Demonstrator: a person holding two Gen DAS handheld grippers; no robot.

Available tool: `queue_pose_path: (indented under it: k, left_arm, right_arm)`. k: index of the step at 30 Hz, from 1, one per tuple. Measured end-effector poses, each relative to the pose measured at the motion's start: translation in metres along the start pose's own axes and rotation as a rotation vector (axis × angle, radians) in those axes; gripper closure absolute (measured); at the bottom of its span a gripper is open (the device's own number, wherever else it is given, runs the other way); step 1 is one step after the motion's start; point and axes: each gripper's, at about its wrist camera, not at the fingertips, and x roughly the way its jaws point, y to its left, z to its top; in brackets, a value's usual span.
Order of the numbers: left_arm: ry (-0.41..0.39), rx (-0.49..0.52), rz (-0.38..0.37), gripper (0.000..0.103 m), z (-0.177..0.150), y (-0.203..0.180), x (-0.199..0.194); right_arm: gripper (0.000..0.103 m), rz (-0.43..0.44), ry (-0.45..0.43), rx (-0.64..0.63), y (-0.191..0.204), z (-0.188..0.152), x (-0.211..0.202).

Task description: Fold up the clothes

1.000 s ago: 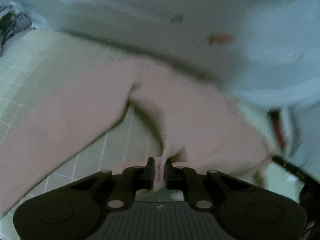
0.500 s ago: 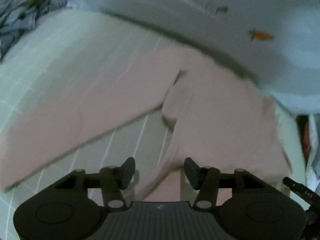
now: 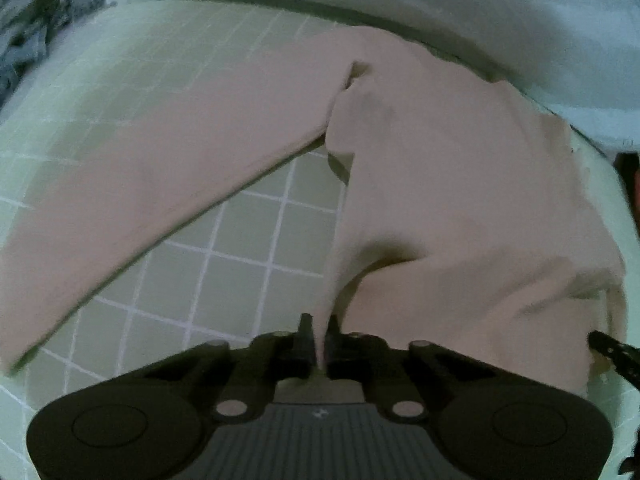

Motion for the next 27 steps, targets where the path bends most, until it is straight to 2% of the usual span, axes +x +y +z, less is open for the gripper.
queue_pose_path:
  k: [5,13,18,21,23,25,27]
  left_arm:
    - [0.001,-0.013,-0.030,0.100,-0.030,0.001,-0.012]
    - [0.021,-0.071,-0.012,0.100,-0.074,0.016,-0.036]
    - [0.018,-0.097,0.029,0.099,-0.095,0.025,-0.048]
    - [0.011,-0.112,0.052,0.093,-0.103,0.025,-0.054]
    - [0.002,-0.142,0.059,0.078,-0.103,0.021,-0.056]
    - [-0.007,-0.172,0.066,0.044,-0.104,0.017,-0.058]
    - [-0.038,-0.183,0.099,0.033,-0.104,0.009,-0.064]
  right_arm:
    - [0.099,-0.006,0.013,-0.011,0.003,-0.034,-0.024]
    - [0.099,-0.022,0.050,0.022,-0.010,-0.079,-0.056]
    - [0.099,0.026,0.073,-0.003,-0.002,-0.095,-0.069]
    - [0.098,0.052,0.063,-0.027,0.002,-0.099,-0.069]
    - [0.098,0.072,0.055,-0.013,-0.003,-0.098,-0.067]
    - [0.086,0.074,0.047,-0.003,-0.008,-0.098,-0.067]
    - [0.055,0.059,0.037,0.001,-0.013,-0.097,-0.067]
